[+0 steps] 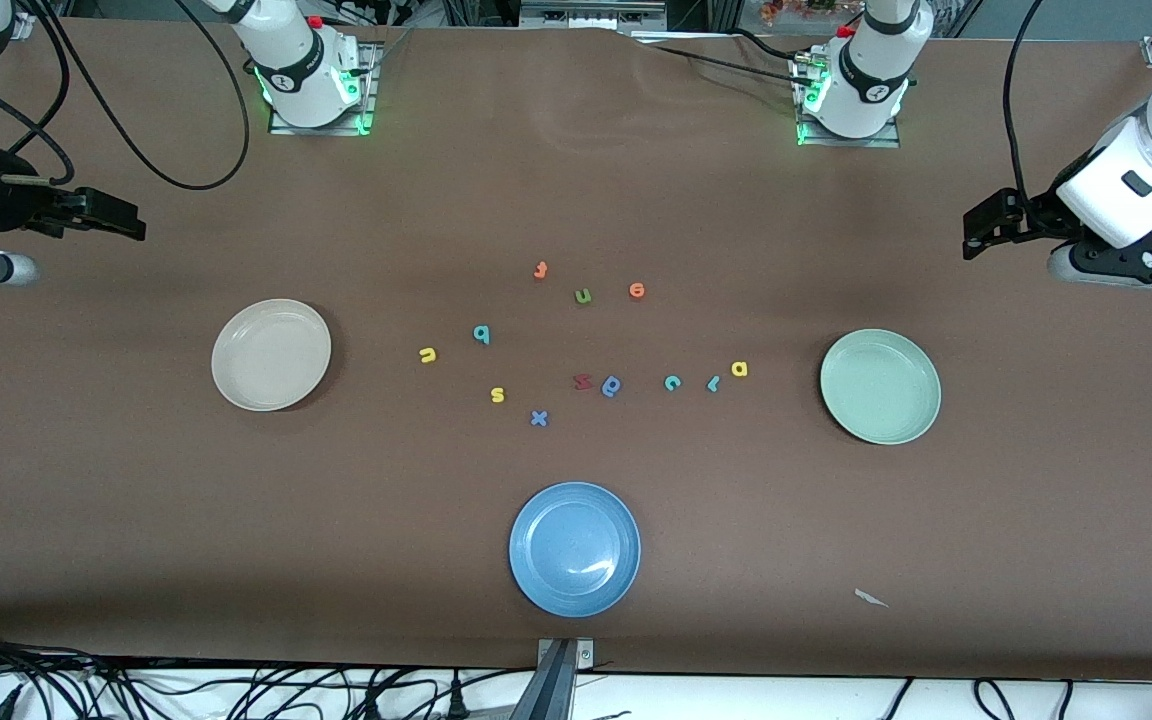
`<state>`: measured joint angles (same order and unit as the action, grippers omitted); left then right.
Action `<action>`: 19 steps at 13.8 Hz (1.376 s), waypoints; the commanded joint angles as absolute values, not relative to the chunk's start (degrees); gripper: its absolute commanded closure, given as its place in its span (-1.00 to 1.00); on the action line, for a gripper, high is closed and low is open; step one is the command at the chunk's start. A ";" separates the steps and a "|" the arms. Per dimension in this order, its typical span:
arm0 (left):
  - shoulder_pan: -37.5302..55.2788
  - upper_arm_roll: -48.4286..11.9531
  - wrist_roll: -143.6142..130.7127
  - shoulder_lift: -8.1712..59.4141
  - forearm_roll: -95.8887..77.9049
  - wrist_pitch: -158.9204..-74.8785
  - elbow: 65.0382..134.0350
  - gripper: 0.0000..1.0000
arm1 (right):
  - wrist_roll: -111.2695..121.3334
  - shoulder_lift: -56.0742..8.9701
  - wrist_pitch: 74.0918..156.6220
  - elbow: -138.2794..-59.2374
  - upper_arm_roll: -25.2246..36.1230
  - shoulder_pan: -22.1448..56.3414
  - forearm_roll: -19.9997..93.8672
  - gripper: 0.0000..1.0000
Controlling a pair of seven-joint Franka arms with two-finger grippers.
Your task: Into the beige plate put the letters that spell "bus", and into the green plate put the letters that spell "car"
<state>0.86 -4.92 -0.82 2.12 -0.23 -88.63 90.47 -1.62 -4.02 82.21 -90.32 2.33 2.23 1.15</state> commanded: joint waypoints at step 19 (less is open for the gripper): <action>0.70 -5.54 -0.53 2.90 1.14 -87.10 88.77 -1.00 | -1.05 -4.39 84.55 -89.91 2.11 1.58 0.18 -1.00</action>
